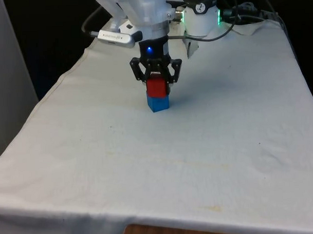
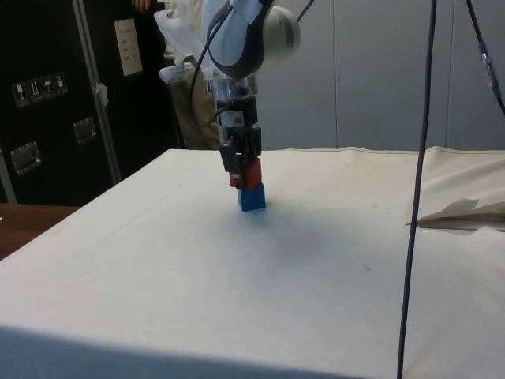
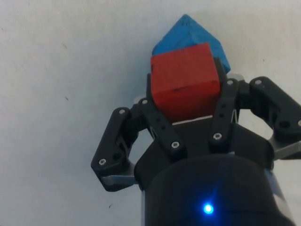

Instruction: Stack the two cubes.

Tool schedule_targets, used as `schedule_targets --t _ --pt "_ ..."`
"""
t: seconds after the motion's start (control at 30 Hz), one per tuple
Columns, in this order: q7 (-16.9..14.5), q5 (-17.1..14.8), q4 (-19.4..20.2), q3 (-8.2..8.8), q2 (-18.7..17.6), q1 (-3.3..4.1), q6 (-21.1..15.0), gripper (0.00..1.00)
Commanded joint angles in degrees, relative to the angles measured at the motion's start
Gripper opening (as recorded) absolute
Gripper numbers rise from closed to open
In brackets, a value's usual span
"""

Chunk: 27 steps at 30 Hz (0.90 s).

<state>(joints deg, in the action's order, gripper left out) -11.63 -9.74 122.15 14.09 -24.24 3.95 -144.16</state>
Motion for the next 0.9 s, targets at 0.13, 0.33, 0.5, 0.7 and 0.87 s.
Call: schedule_targets --t 0.13,0.33,0.5,0.7,0.87 --pt "-0.1 0.0 -0.2 0.06 -0.1 -0.06 0.9 0.08" --pt "-0.1 0.1 -0.3 0.11 -0.1 -0.06 1.1 0.75" --pt "-0.1 0.1 -0.3 0.11 -0.1 -0.06 1.1 1.0" --pt "0.0 0.2 -0.4 0.23 0.5 -0.06 1.7 1.0" --pt "0.2 0.7 -1.3 0.57 2.0 0.17 4.1 1.0"
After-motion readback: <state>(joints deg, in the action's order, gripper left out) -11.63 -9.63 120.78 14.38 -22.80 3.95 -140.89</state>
